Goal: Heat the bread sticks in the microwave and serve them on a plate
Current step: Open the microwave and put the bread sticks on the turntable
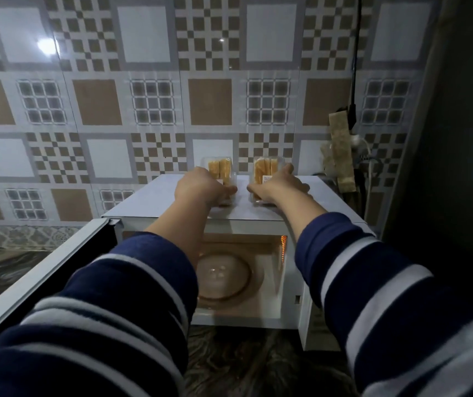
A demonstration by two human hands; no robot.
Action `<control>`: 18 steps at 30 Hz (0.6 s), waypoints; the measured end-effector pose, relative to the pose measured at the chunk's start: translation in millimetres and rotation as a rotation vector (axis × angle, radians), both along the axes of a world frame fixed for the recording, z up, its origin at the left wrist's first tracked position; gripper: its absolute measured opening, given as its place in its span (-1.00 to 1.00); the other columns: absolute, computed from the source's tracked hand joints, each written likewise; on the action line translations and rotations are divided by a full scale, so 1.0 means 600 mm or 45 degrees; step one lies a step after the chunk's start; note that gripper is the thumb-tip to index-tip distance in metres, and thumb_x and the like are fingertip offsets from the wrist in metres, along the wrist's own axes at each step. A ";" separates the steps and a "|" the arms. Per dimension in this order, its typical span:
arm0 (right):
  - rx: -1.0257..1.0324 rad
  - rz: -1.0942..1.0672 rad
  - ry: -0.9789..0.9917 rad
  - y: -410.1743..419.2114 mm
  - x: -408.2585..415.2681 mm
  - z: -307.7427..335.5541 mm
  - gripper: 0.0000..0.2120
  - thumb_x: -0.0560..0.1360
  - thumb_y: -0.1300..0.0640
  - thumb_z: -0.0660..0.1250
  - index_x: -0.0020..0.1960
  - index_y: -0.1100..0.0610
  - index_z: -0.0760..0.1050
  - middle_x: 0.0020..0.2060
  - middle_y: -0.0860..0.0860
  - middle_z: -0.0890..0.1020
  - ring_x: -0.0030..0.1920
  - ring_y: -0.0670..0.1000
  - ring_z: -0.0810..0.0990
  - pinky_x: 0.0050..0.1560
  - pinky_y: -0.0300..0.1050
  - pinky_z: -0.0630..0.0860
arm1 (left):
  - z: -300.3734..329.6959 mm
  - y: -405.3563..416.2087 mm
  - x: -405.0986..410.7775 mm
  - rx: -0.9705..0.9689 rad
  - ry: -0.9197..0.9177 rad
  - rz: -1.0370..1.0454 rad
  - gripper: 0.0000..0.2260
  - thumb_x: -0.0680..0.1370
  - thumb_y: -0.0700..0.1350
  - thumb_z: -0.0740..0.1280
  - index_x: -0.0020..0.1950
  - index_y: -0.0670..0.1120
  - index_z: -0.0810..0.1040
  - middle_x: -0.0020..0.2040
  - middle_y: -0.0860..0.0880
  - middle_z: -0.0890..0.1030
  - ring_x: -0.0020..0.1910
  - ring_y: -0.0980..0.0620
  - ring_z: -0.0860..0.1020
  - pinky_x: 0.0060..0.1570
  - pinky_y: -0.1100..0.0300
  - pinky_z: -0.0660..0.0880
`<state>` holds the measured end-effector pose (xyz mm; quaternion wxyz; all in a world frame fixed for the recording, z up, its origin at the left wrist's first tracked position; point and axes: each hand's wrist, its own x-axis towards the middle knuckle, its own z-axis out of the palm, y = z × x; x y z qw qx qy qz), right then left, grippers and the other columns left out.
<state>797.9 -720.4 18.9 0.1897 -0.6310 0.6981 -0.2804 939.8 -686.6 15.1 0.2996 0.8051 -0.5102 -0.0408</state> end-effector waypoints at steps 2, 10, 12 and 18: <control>-0.065 -0.016 -0.045 0.002 -0.001 -0.010 -0.10 0.32 -0.23 0.45 0.46 0.08 0.08 0.27 0.16 0.43 0.22 0.19 0.40 0.09 0.05 0.38 | -0.003 0.006 -0.004 -0.031 -0.002 0.032 -0.56 0.38 0.28 0.41 -0.16 -0.08 0.40 -0.27 -0.03 0.49 -0.32 0.04 0.45 -0.41 0.20 0.30; -0.147 -0.051 -0.104 0.048 -0.026 -0.017 -0.21 0.29 -0.22 0.47 0.35 0.12 0.25 0.18 0.12 0.52 0.17 0.17 0.48 -0.03 -0.01 0.47 | -0.018 0.075 -0.019 -0.208 0.128 0.038 -0.49 0.37 0.23 0.44 0.11 -0.10 0.47 -0.10 -0.03 0.56 -0.16 0.00 0.52 -0.32 0.18 0.39; -0.180 -0.050 -0.087 0.077 -0.037 -0.019 -0.22 0.29 -0.21 0.46 0.35 0.11 0.24 0.18 0.12 0.53 0.17 0.19 0.49 -0.04 -0.01 0.46 | -0.021 0.105 -0.025 -0.270 0.115 0.062 -0.45 0.36 0.23 0.45 0.17 -0.09 0.46 -0.02 -0.04 0.58 -0.11 -0.03 0.53 -0.24 0.13 0.45; -0.220 -0.026 -0.030 0.203 -0.062 -0.029 -0.15 0.29 -0.26 0.44 0.39 0.12 0.21 0.23 0.12 0.51 0.20 0.19 0.49 -0.01 -0.02 0.47 | -0.036 0.221 -0.050 -0.432 0.153 0.026 -0.38 0.35 0.22 0.46 0.28 -0.06 0.41 0.09 -0.07 0.58 0.05 -0.07 0.55 -0.11 0.10 0.46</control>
